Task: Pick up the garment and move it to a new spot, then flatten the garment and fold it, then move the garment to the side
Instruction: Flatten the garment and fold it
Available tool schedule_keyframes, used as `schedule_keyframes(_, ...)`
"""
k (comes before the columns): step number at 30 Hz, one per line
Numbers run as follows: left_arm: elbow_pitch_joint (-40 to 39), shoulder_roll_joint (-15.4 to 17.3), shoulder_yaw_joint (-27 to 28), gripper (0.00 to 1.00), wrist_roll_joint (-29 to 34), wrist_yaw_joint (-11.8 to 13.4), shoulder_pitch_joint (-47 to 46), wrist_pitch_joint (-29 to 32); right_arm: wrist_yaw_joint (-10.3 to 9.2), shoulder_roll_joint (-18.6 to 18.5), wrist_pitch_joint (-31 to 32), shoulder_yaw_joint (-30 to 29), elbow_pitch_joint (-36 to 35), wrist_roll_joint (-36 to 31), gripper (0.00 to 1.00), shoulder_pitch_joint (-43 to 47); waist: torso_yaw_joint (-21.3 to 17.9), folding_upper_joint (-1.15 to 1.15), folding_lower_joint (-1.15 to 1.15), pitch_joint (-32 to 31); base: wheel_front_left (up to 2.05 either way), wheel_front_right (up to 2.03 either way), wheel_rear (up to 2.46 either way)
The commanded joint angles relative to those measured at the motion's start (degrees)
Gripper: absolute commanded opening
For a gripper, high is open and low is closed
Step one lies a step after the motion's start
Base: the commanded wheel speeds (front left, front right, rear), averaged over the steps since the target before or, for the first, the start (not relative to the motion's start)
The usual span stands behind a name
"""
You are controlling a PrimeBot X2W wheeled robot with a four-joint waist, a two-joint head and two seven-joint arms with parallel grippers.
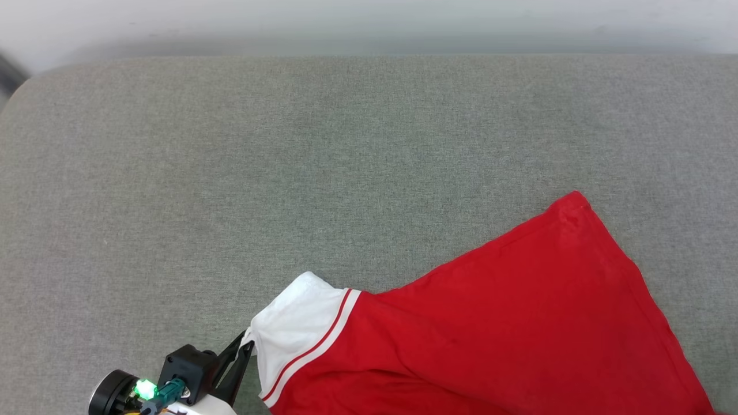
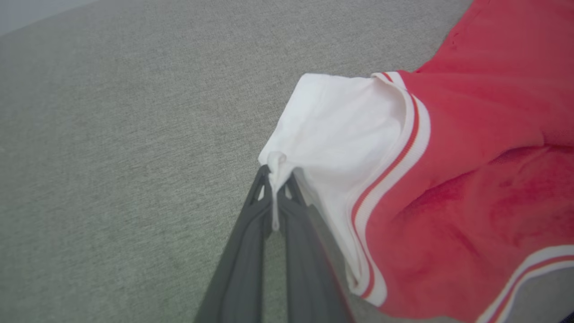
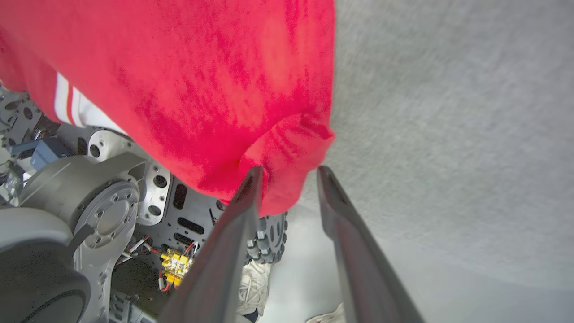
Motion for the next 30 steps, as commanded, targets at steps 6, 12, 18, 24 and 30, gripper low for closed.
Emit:
schedule_keyframes(6, -0.90, 0.11, -0.41, 0.00, 0.98, 0.09, -1.14, 0.68, -0.04, -2.10, -0.08, -8.10, -3.03, 0.10, 1.00, -7.85, 0.64, 0.00, 0.00, 0.10, 0.00, 0.00, 0.00)
schedule_keyframes(12, -1.11, -0.91, -0.97, 0.00, 2.29, -0.43, -3.05, 1.06, -0.04, -4.12, 5.14, -8.98, -7.04, -0.79, 1.00, -18.58, 2.80, 0.00, 0.00, 1.97, 0.00, 0.00, 0.00)
schedule_keyframes(18, -1.03, -2.24, -1.48, 0.00, 3.97, -0.90, -5.64, 1.14, -0.04, -2.53, 14.72, -1.99, -7.86, -3.92, 1.00, -32.31, 5.51, 0.00, 0.00, 4.94, 0.00, 0.00, 0.00)
schedule_keyframes(24, -0.92, -3.31, -1.77, 0.00, 5.25, -1.33, -7.93, 1.16, -0.04, 4.50, 23.20, 6.88, -2.89, -8.55, 1.00, -46.39, 7.50, 0.00, 0.00, 8.09, 0.00, 0.00, 0.00)
schedule_keyframes(30, -1.39, -4.17, -1.65, 0.00, 6.31, -1.30, -9.83, 0.99, -0.04, 11.06, 26.67, 12.21, 5.22, -12.21, 1.00, -55.28, 8.95, 0.00, 0.00, 11.49, 0.00, 0.00, 0.00)
